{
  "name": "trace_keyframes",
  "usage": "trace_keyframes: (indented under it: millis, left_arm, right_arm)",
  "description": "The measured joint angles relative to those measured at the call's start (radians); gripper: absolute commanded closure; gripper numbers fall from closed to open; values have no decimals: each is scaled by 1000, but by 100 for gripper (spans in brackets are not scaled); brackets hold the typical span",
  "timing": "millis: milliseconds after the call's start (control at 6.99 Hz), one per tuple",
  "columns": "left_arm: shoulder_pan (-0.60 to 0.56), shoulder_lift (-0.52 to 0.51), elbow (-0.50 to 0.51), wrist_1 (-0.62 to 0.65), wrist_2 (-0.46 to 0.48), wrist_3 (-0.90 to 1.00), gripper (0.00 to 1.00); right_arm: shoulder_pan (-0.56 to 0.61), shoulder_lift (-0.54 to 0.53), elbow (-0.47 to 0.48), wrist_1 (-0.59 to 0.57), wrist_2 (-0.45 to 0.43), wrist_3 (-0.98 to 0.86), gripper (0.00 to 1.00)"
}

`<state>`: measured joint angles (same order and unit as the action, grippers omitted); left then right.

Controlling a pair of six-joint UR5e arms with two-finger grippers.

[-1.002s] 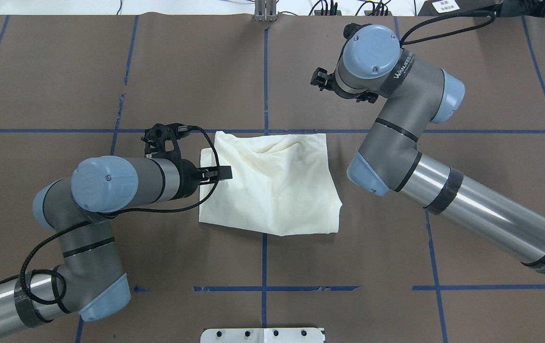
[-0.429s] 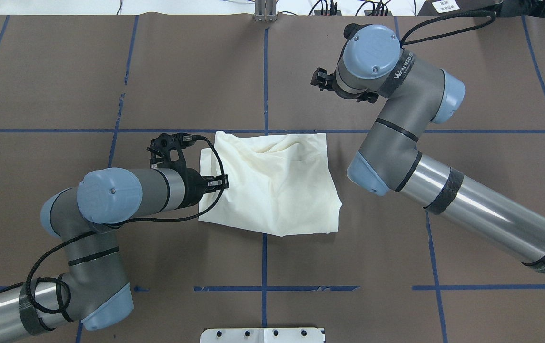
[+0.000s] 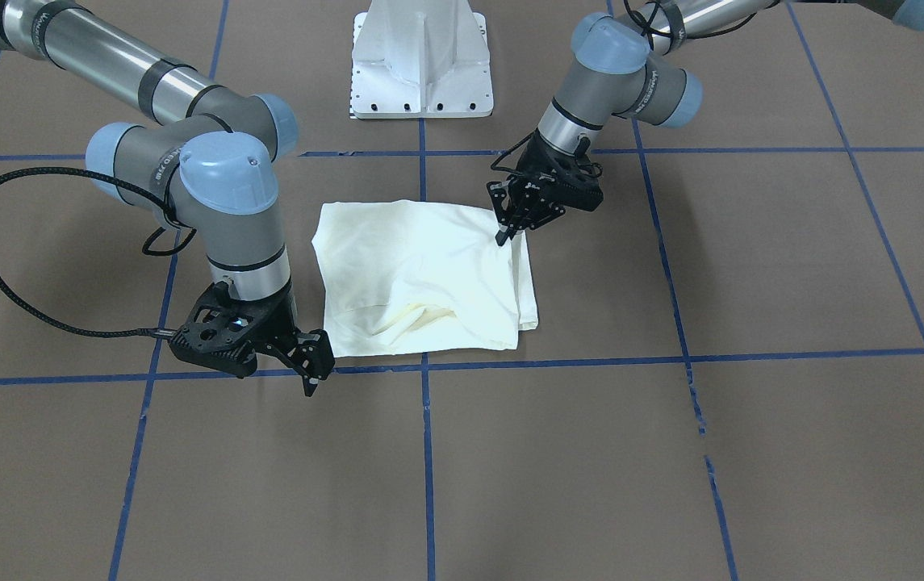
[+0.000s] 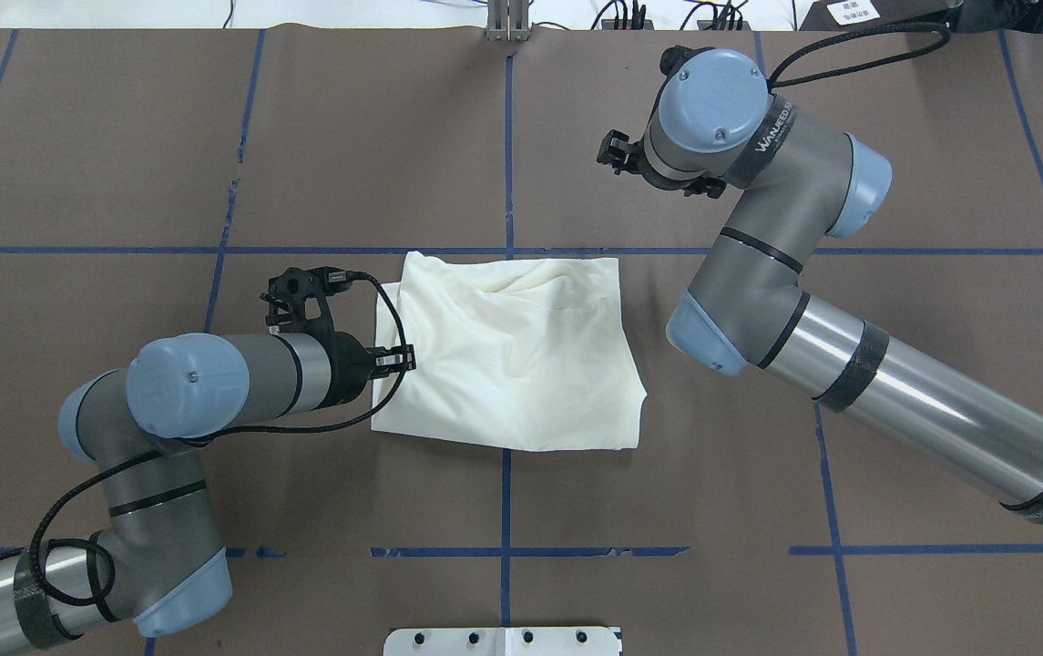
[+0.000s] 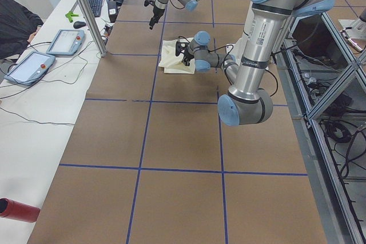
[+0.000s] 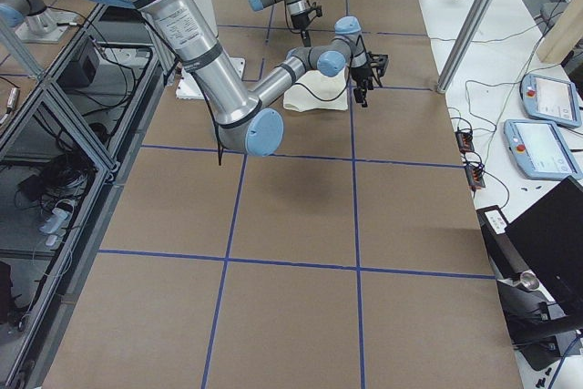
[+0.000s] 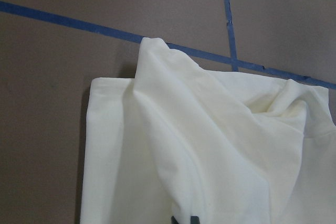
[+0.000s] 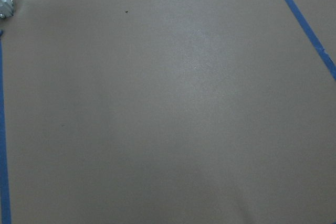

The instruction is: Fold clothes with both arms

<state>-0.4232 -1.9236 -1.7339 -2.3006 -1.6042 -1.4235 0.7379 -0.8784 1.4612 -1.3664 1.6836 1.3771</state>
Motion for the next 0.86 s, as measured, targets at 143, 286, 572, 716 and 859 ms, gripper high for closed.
trace_keyframes:
  millis: [143, 286, 572, 716, 859]
  left_arm:
    - [7, 25, -1, -33, 0, -2, 22]
    - [13, 34, -5, -47, -2, -10, 0]
    - [16, 36, -16, -52, -9, -20, 0]
    - [17, 39, -17, -52, -12, -21, 0]
    - [26, 41, -16, -52, -12, -22, 0]
  right_arm:
    - [0, -2, 1, 1, -1, 1, 0]
    - [0, -2, 2, 1, -1, 1, 0]
    - [0, -3, 2, 1, -1, 2, 0]
    - [0, -3, 2, 1, -1, 2, 0]
    - [0, -4, 2, 1, -1, 2, 0]
